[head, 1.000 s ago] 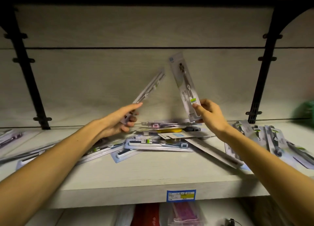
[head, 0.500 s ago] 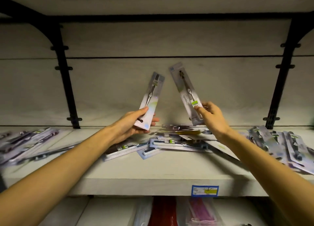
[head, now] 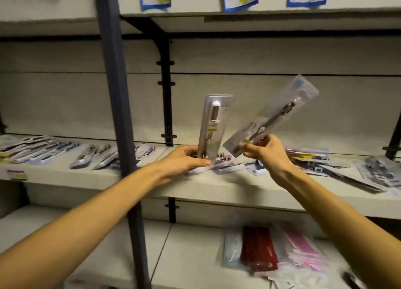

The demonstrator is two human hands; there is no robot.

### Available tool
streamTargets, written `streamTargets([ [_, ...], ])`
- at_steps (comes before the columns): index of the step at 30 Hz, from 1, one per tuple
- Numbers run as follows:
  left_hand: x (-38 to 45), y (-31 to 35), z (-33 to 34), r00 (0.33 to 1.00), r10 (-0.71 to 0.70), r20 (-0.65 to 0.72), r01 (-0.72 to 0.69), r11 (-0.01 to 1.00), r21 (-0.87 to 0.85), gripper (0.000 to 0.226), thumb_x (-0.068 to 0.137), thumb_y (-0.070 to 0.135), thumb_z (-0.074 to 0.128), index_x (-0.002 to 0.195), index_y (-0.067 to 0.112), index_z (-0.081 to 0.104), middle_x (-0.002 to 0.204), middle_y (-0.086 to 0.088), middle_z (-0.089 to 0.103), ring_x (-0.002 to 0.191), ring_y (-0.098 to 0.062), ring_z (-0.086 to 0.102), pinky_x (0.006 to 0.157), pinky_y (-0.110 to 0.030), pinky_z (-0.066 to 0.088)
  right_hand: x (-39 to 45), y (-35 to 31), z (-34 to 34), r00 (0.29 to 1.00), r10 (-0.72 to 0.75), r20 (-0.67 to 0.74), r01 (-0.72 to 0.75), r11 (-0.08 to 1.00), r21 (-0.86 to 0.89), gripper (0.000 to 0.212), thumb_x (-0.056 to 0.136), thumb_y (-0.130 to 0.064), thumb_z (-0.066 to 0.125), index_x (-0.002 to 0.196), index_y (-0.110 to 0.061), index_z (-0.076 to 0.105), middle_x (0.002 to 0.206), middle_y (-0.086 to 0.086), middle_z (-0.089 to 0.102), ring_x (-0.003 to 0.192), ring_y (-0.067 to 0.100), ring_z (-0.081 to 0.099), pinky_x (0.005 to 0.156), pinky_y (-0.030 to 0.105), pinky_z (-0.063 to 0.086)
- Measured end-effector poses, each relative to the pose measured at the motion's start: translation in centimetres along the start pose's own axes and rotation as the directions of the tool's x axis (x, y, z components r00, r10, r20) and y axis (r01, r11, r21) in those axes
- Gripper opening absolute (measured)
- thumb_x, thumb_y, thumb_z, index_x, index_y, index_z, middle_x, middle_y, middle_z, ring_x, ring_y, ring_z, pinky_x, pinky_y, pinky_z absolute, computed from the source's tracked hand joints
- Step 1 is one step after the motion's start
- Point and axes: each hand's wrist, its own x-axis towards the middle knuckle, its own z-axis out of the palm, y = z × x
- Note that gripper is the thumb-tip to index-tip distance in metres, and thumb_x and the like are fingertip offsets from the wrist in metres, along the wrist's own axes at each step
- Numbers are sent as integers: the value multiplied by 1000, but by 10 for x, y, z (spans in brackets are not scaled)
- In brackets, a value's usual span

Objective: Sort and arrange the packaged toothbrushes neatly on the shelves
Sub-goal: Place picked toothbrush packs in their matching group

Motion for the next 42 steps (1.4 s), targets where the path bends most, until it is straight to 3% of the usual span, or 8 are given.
streamTargets([
  [7, -113, -28, -74, 998, 38, -47, -38, 999, 9, 31, 83, 2, 76, 113, 12, 73, 107, 5, 76, 101, -6, 71, 83, -14, 52, -68, -20, 112, 980, -112, 163, 113, 994, 2, 33, 75, 13, 73, 93, -15, 72, 91, -1, 78, 83, 12, 74, 70, 18, 55],
  [15, -192, -68, -192, 975, -89, -202, 84, 996, -34, 40, 81, 7, 78, 120, 13, 69, 115, -2, 75, 112, -16, 68, 106, -34, 47, -95, -38, 249, 901, -149, 408, 166, 986, -6, 28, 85, -2, 74, 110, -15, 70, 99, 0, 77, 90, 14, 74, 71, 22, 58],
  [21, -193, -95, -268, 930, -103, -354, 65, 991, -117, 30, 90, 12, 71, 120, 13, 64, 106, -8, 77, 99, -21, 73, 87, -33, 60, -74, -23, 355, 886, -90, 456, 109, 994, -14, 45, 91, -4, 66, 131, -14, 48, 115, 4, 71, 99, 12, 72, 78, 26, 60],
  [28, -130, -116, -356, 862, -65, -503, 207, 951, 232, 14, 100, 22, 58, 99, 11, 66, 81, -6, 69, 69, -19, 64, 60, -28, 49, 5, 5, 443, 943, -18, 333, 53, 994, -97, 32, 92, -6, 56, 124, -8, 58, 107, 10, 72, 91, 25, 71, 78, 44, 60],
  [32, -93, -141, -383, 796, -3, -605, 336, 834, 438, 30, 102, 33, 48, 116, 14, 67, 105, -11, 71, 99, -30, 66, 83, -35, 51, 42, 24, 472, 942, 0, 336, 66, 980, -186, 19, 89, -12, 59, 107, -14, 62, 91, 6, 74, 78, 23, 70, 68, 35, 56],
  [36, -79, -174, -383, 857, -19, -515, 378, 701, 605, 49, 102, 51, 43, 124, 13, 64, 130, -12, 59, 122, -34, 56, 97, -37, 46, 55, 46, 488, 944, 8, 331, 190, 806, -561, 27, 93, -38, 54, 101, -14, 61, 100, 10, 71, 92, 31, 67, 81, 43, 55],
  [39, -78, -191, -379, 887, 42, -461, 349, 594, 725, 58, 103, 54, 36, 137, 12, 55, 148, -8, 47, 136, -30, 44, 109, -39, 38, 51, 53, 498, 946, -140, 292, 314, 624, -716, 34, 95, -45, 47, 96, -14, 62, 108, 12, 67, 100, 33, 61, 81, 37, 48],
  [42, -77, -196, -383, 856, 80, -511, 341, 655, 674, 53, 103, 57, 28, 127, 25, 62, 126, -3, 67, 116, -28, 61, 90, -38, 50, 49, 55, 504, 911, -198, 362, 413, 459, -787, 42, 100, -48, 34, 101, -19, 64, 113, 8, 67, 109, 29, 57, 92, 38, 45],
])
